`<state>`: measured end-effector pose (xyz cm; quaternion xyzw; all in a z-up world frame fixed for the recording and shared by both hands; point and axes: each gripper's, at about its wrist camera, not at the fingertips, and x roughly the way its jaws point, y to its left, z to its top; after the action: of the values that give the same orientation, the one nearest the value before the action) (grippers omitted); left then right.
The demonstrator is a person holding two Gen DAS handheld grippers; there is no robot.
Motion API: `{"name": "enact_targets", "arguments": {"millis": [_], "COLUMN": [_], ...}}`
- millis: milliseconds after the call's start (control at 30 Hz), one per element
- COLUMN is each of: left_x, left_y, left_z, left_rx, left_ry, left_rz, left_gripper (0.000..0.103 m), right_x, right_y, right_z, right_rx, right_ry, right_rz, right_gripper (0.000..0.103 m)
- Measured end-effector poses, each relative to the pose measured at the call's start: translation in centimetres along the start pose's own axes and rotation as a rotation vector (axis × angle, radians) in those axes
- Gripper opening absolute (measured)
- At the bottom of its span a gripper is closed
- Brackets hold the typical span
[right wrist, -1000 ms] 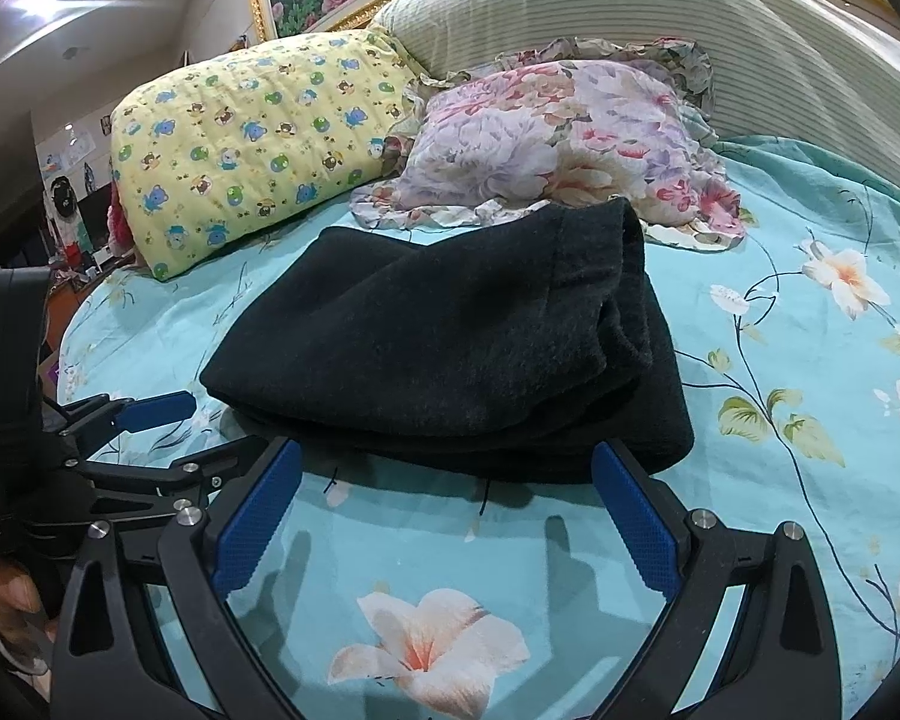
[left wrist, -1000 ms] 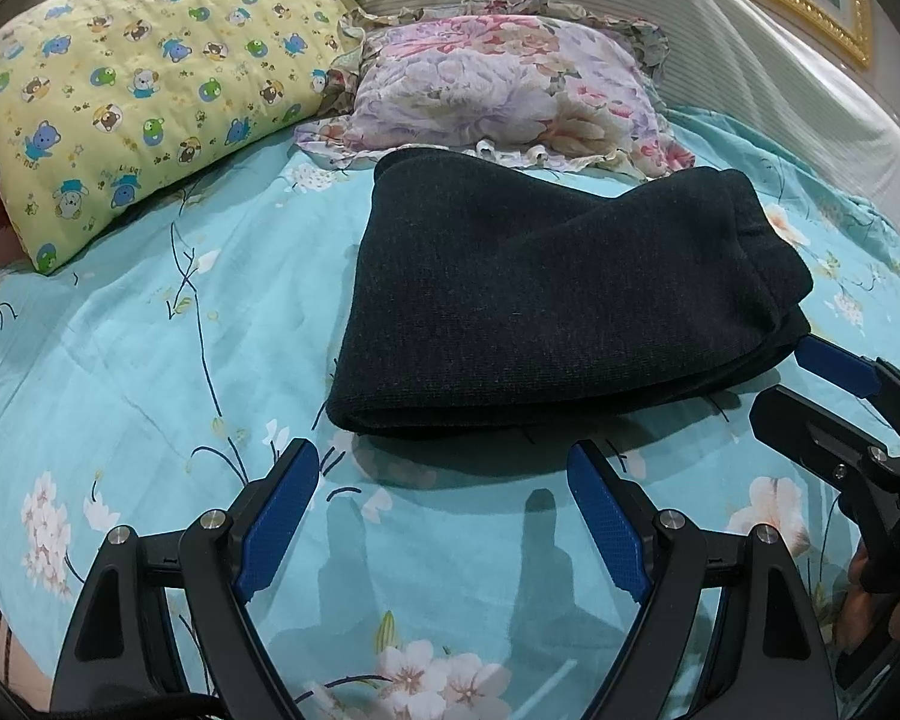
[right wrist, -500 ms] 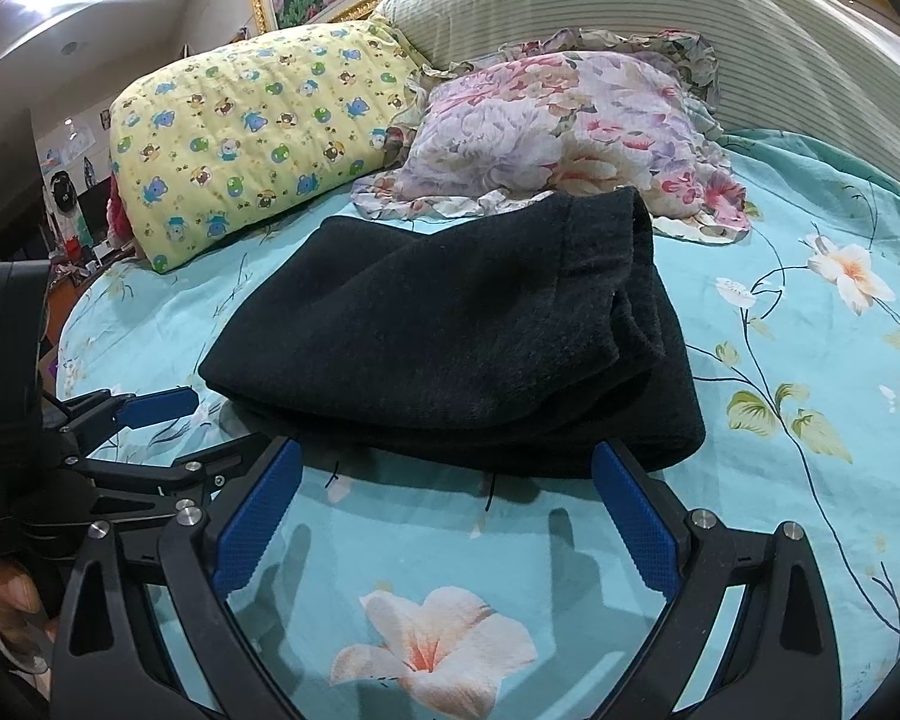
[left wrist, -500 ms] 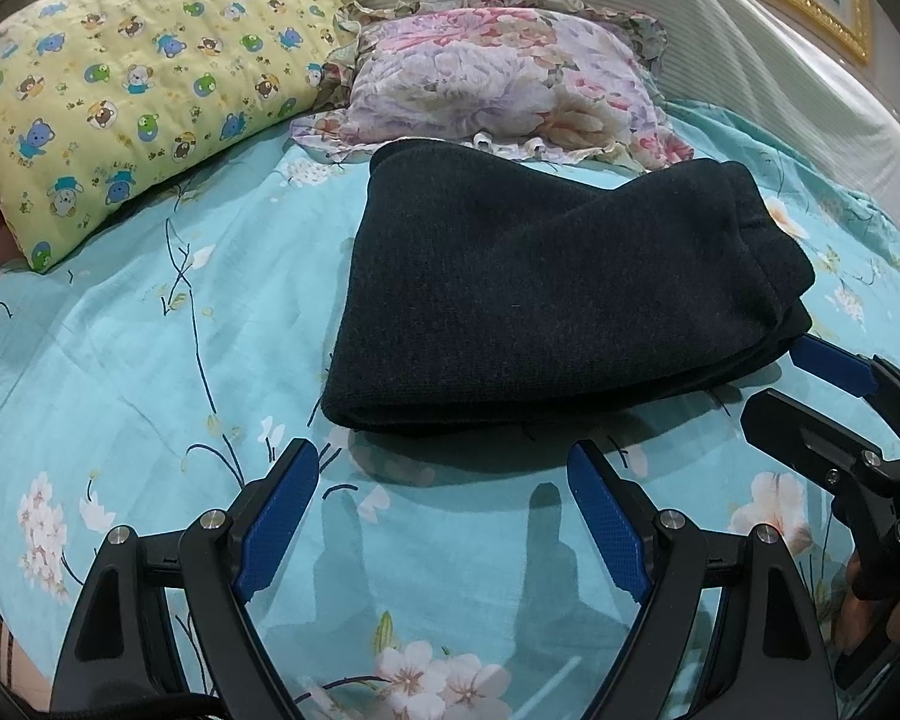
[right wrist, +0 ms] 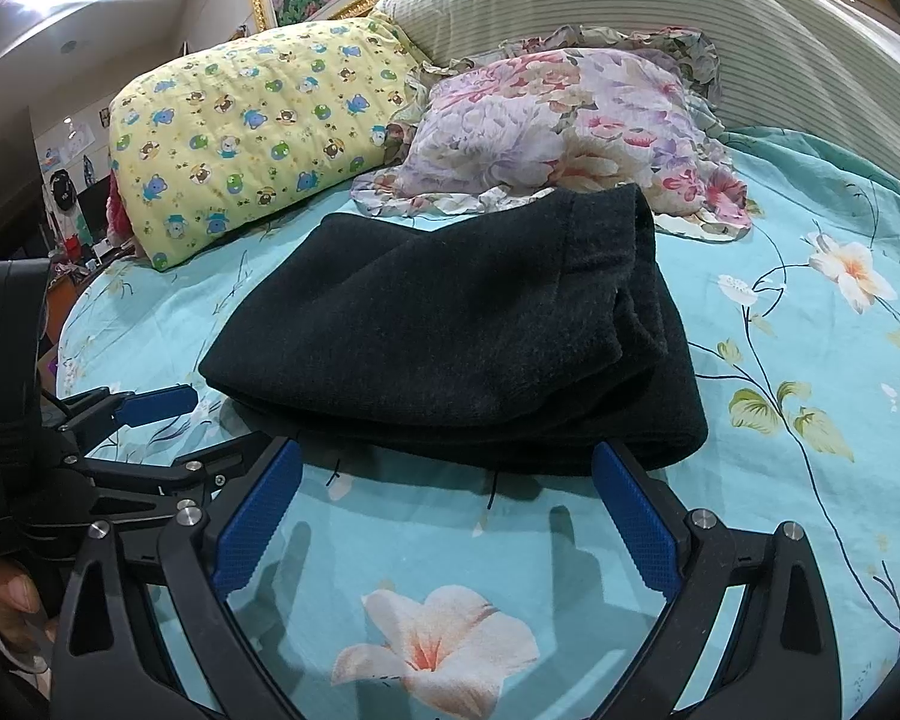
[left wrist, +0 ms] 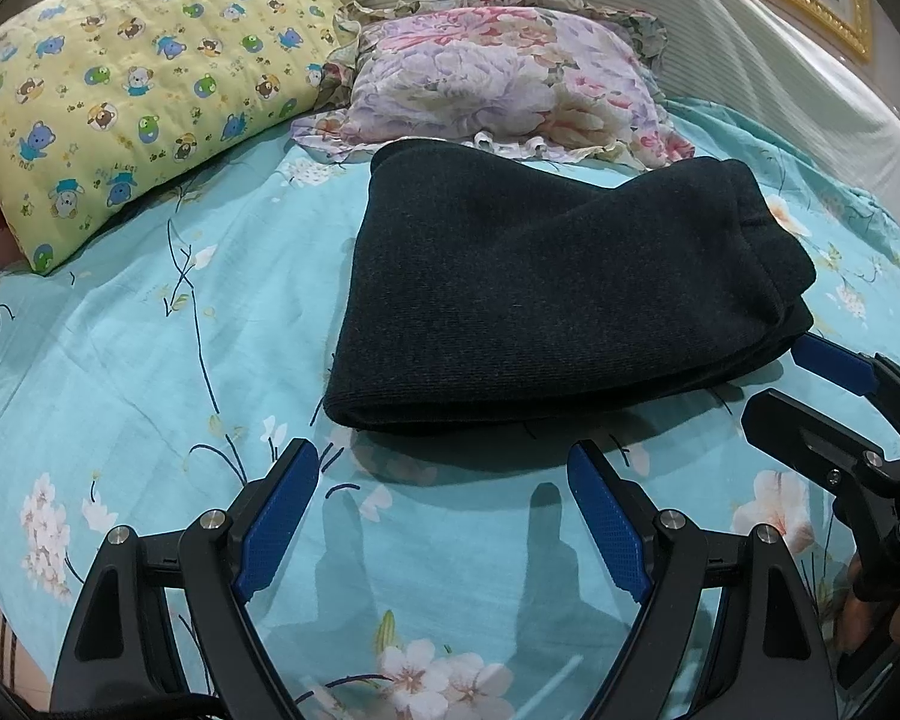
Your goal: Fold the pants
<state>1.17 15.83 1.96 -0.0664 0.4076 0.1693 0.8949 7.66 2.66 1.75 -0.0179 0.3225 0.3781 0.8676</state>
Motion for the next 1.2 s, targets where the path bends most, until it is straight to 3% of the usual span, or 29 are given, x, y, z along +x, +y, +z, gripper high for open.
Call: {"name": "enact_targets", "arguments": {"millis": [1200], "left_x": [-0.93], "left_y": [-0.22], "left_z": [0.35], "left_rx": [0.007], "left_ry": [-0.015], "left_rz": [-0.01], "left_gripper": [0.086], "right_x": [-0.8], "right_y": [-0.11], "right_z": [0.59], "right_rx": [-0.006], "right_ry": [-0.022], "right_rz": [0.001], "right_gripper": [0.097]}}
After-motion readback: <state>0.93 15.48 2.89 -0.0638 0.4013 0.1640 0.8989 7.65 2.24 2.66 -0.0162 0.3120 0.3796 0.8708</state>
